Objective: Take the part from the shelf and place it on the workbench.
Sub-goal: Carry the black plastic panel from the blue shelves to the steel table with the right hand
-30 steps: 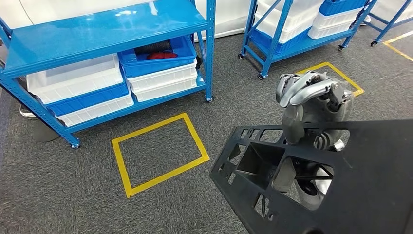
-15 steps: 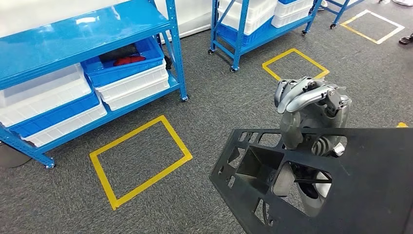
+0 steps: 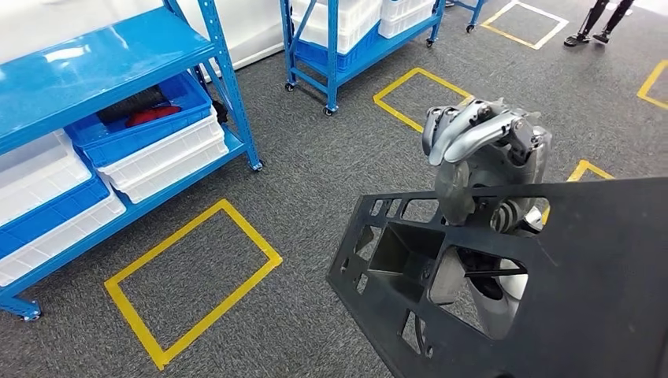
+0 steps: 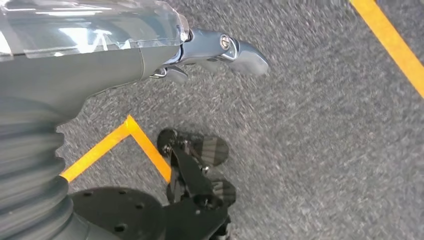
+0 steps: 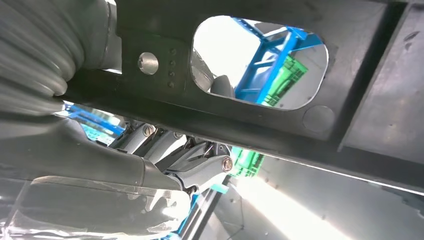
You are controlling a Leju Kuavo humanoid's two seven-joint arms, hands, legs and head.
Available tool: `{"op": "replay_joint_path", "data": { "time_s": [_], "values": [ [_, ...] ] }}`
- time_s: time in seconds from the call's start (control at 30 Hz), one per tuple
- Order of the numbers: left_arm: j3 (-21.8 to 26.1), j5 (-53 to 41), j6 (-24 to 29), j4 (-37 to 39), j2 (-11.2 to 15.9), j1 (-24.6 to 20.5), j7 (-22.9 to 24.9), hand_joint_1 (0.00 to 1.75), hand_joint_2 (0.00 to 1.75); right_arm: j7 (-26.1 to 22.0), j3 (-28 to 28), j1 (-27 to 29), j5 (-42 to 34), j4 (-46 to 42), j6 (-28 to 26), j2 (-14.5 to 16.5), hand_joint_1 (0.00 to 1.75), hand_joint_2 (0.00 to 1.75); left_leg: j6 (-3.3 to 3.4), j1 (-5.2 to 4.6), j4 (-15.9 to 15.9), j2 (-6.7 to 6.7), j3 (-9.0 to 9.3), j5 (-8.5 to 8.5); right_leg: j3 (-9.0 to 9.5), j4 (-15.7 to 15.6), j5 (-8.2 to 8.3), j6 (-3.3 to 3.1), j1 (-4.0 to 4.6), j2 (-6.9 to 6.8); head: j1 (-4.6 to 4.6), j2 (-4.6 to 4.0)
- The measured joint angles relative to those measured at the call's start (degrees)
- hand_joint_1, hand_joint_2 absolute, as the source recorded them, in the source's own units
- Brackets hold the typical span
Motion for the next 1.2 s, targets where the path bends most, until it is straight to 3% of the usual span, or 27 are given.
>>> {"op": "replay_joint_path", "data": {
  "time_s": [0.03, 0.1, 0.17, 0.2, 0.23, 0.27, 0.33, 0.4, 0.47, 0.53, 0.57, 0.63, 0.67, 0.7, 0.73, 0.77, 0.83, 0.9, 0.97, 1.0, 1.07, 1.13, 1.2],
  "values": [
    [0.0, 0.1, 0.0, 0.0, -0.1, 0.0, 0.0, 0.0, 1.75, 0.0, 0.0, -0.2, 0.0, 0.1, 0.0, 0.0, 1.75, 1.75, 0.35, 0.12, -0.4, 0.76, 0.16, 0.29, -0.68, 1.3, -0.87, 0.2, 0.08, -1.47, 0.0, 0.0],
    [0.0, 0.1, 0.0, 0.0, -0.1, 0.1, 0.0, 0.0, 1.75, 0.0, 0.2, -0.5, 0.0, 0.3, 0.0, 0.0, 1.75, 1.75, 0.8, 0.13, -0.9, 2.38, 0.31, 0.5, -3.71, 7.3, -4.25, 0.61, 0.01, -4.94, 0.01, 0.0],
    [0.0, 0.1, 0.0, 0.0, -0.1, 0.3, 0.0, 0.0, 1.75, 0.0, 0.4, -0.6, 0.0, 0.5, 0.0, 0.0, 1.75, 1.75, 0.9, 0.04, -0.9, 4.0, 0.24, 0.4, -7.14, 14.4, -7.0, 1.17, -0.4, -6.05, 0.01, 0.0],
    [0.0, 0.1, 0.0, 0.0, -0.1, 0.3, 0.0, 0.0, 1.75, 0.0, 0.5, -0.6, 0.0, 0.6, 0.0, 0.0, 1.75, 1.75, 0.85, 0.02, -0.8, 4.77, 0.23, 0.32, -7.73, 15.7, -7.04, 1.41, -0.58, -6.22, 0.01, 0.0],
    [0.0, 0.1, 0.0, 0.0, -0.2, 0.3, 0.0, 0.0, 1.75, 0.0, 0.5, -0.6, 0.0, 0.7, 0.0, 0.0, 1.75, 1.75, 0.73, 0.01, -0.7, 5.47, 0.27, 0.22, -7.02, 14.5, -5.99, 1.55, -0.72, -6.49, 0.0, 0.0],
    [0.0, 0.1, 0.0, 0.0, -0.2, 0.2, 0.0, 0.0, 1.75, 0.0, 0.6, -0.6, 0.0, 0.8, 0.0, 0.0, 1.75, 1.75, 0.57, 0.01, -0.6, 6.14, 0.36, 0.05, -5.11, 11.2, -4.21, 1.59, -0.79, -7.1, 0.0, 0.0],
    [0.0, 0.1, -0.1, 0.0, -0.3, 0.1, 0.0, 0.0, 1.75, 0.0, 0.6, -0.7, 0.0, 0.8, 0.0, 0.0, 1.75, 1.75, 0.03, -0.26, -0.3, 7.22, 0.58, -0.45, -0.6, 3.1, -1.6, 1.2, -0.43, -10.1, 0.0, 0.0],
    [0.0, 0.1, -0.1, 0.0, -0.3, 0.1, 0.0, 0.0, 1.75, 0.0, 0.7, -0.8, 0.0, 0.8, 0.0, 0.0, 1.75, 1.75, -0.61, -0.61, -0.1, 8.19, 0.77, -0.89, 1.14, -0.3, -1.12, 0.58, 0.05, -11.5, 0.0, 0.0],
    [0.0, 0.1, -0.1, 0.0, -0.3, 0.0, 0.0, 0.0, 1.75, 0.0, 0.7, -0.9, -0.1, 0.8, 0.0, 0.0, 1.75, 1.75, -1.23, -0.65, -0.2, 9.32, 1.06, -1.19, 1.0, -0.4, -0.95, -0.02, 0.06, -9.87, 0.0, 0.0],
    [0.1, 0.1, -0.2, 0.0, -0.3, 0.0, -0.1, 0.0, 1.75, 0.0, 0.7, -1.1, -0.3, 0.9, 0.1, 0.0, 1.75, 1.75, -1.81, -0.41, 1.2, 8.09, 0.8, -2.5, 1.2, -0.9, -0.71, -0.73, -0.2, -8.56, -0.01, 0.0],
    [0.2, 0.1, -0.3, 0.0, -0.3, 0.0, -0.1, 0.0, 1.75, 0.0, 0.7, -1.4, -0.5, 0.9, 0.2, 0.1, 1.75, 1.75, -2.02, -0.25, 3.6, 6.61, -0.19, -4.04, 1.33, -1.1, -0.58, -1.09, -0.36, -7.92, -0.01, 0.0],
    [0.6, 0.0, -0.3, 0.0, -0.2, 0.2, 0.1, 0.0, 1.75, 0.2, 0.9, -2.0, -1.1, 1.1, 0.4, 0.4, 1.75, 1.75, -2.2, -0.08, 11.3, 3.86, -3.76, -7.85, 1.32, -1.1, -0.55, -1.51, -0.31, -6.6, -0.01, 0.0],
    [0.8, 0.0, -0.3, 0.0, -0.2, 0.3, 0.4, 0.0, 1.75, 0.5, 0.9, -2.3, -1.3, 1.2, 0.5, 0.5, 1.75, 1.75, -2.28, -0.06, 15.1, 3.37, -5.66, -9.13, 1.3, -1.1, -0.54, -1.57, -0.25, -5.76, -0.01, 0.0],
    [1.1, -0.1, -0.2, 0.0, -0.2, 0.4, 0.8, 0.0, 1.75, 0.8, 1.0, -2.5, -1.4, 1.3, 0.5, 0.6, 1.75, 1.75, -2.33, -0.06, 17.0, 3.19, -6.77, -9.22, 1.32, -1.1, -0.55, -1.59, -0.21, -4.91, -0.01, 0.0],
    [1.3, -0.1, -0.2, 0.0, -0.2, 0.5, 1.2, 0.0, 1.75, 1.1, 1.0, -2.8, -1.5, 1.4, 0.4, 0.7, 1.75, 1.75, -2.32, -0.04, 16.6, 3.11, -6.89, -8.16, 1.35, -1.0, -0.56, -1.56, -0.19, -4.04, -0.01, 0.0],
    [1.4, -0.1, -0.1, 0.0, -0.1, 0.5, 1.6, 0.0, 1.75, 1.3, 1.0, -3.0, -1.5, 1.5, 0.2, 0.7, 1.75, 1.75, -2.27, 0.04, 14.0, 2.82, -5.95, -6.08, 1.39, -0.8, -0.6, -1.48, -0.21, -3.16, 0.0, 0.0],
    [1.5, 0.0, 0.1, 0.0, 0.3, 0.6, 2.3, 0.0, 1.75, 1.6, 1.0, -3.2, -1.4, 1.5, -0.3, 0.7, 1.75, 1.75, -2.11, 0.4, 6.0, 0.32, -2.73, -1.99, 1.24, -0.3, -0.79, -1.09, -0.2, -1.65, 0.0, 0.0],
    [1.5, 0.1, 0.3, 0.0, 0.7, 0.7, 2.7, 0.0, 1.75, 1.8, 1.0, -3.1, -1.2, 1.5, -0.6, 0.7, 1.75, 1.75, -1.83, 0.61, 1.8, -1.94, -0.96, -0.73, 0.72, 0.1, -0.78, -0.36, -0.21, -0.31, -0.01, 0.0],
    [1.5, 0.1, -0.2, 0.0, 1.0, 0.7, 2.0, 0.0, 1.75, 1.9, 0.8, -2.7, -1.0, 1.5, -1.1, 0.7, 1.75, 1.75, -1.2, 0.5, 1.3, -1.42, -0.78, -0.82, 0.29, 0.0, -0.43, 0.52, -0.34, 1.02, -0.01, 0.0],
    [1.5, 0.1, -0.6, 0.0, 1.2, 0.5, 1.4, 0.0, 1.75, 1.9, 0.5, -2.3, -0.9, 1.4, -1.4, 0.6, 1.75, 1.75, -0.77, 0.51, 1.1, -0.74, -0.68, -0.64, 0.16, 0.0, -0.46, 0.86, -0.37, 0.94, 0.0, 0.0],
    [1.5, 0.1, -1.1, 0.0, 1.5, 0.3, 0.5, 0.0, 1.75, 1.6, -0.4, -1.7, -1.0, 1.3, -1.7, 0.3, 1.75, 1.75, 0.13, 0.58, 0.6, 0.7, -0.46, -0.28, -1.14, 2.6, -2.12, 1.38, -0.25, -1.77, 0.03, 0.0],
    [1.4, 0.1, -1.3, 0.0, 1.9, 0.3, 0.3, 0.0, 1.75, 1.2, -1.1, -1.4, -1.2, 1.4, -1.7, 0.0, 1.75, 1.75, 0.65, 0.22, 0.4, 2.28, -0.4, -0.28, -4.65, 9.8, -5.79, 1.72, -0.26, -5.22, 0.04, 0.0],
    [1.4, 0.1, -1.4, 0.0, 2.2, 0.5, 0.3, 0.0, 1.75, 1.0, -1.5, -0.8, -1.2, 1.5, -1.6, -0.2, 1.75, 1.75, 0.82, -0.13, 0.4, 3.99, -0.39, -0.44, -7.77, 16.0, -7.87, 1.96, -0.42, -6.17, 0.03, 0.0]
  ]
}}
